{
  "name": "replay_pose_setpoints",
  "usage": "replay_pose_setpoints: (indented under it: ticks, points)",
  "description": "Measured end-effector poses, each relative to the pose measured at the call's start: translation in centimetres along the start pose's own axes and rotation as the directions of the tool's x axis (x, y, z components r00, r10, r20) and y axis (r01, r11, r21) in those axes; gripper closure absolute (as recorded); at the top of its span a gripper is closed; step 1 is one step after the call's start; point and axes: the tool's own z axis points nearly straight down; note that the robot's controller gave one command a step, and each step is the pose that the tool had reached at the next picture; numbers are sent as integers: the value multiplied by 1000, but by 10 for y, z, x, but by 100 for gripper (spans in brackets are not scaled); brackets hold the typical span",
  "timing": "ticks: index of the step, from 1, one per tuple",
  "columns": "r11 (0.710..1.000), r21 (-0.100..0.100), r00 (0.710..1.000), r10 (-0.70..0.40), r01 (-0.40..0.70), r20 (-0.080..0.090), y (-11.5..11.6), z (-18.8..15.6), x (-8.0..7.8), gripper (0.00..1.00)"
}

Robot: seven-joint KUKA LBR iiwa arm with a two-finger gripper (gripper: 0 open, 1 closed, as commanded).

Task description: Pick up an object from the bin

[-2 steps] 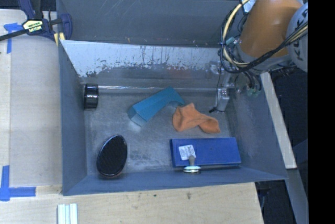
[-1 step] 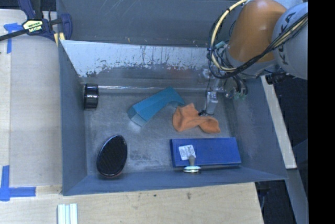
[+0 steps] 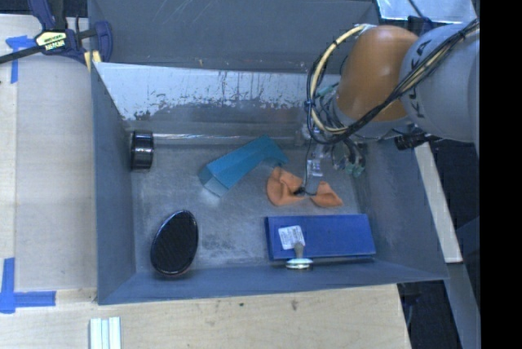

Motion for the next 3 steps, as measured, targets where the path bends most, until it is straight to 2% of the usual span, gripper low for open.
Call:
replay_pose_setpoints:
  ticks: [1, 2, 3]
  points:
    - [998, 0, 998, -70, 70, -3, 8, 20, 29, 100]
    - [998, 0, 998, -71, 71, -3, 8, 20, 29, 100]
    - [995, 0, 995, -99, 99, -4, 15, -117, 32, 100]
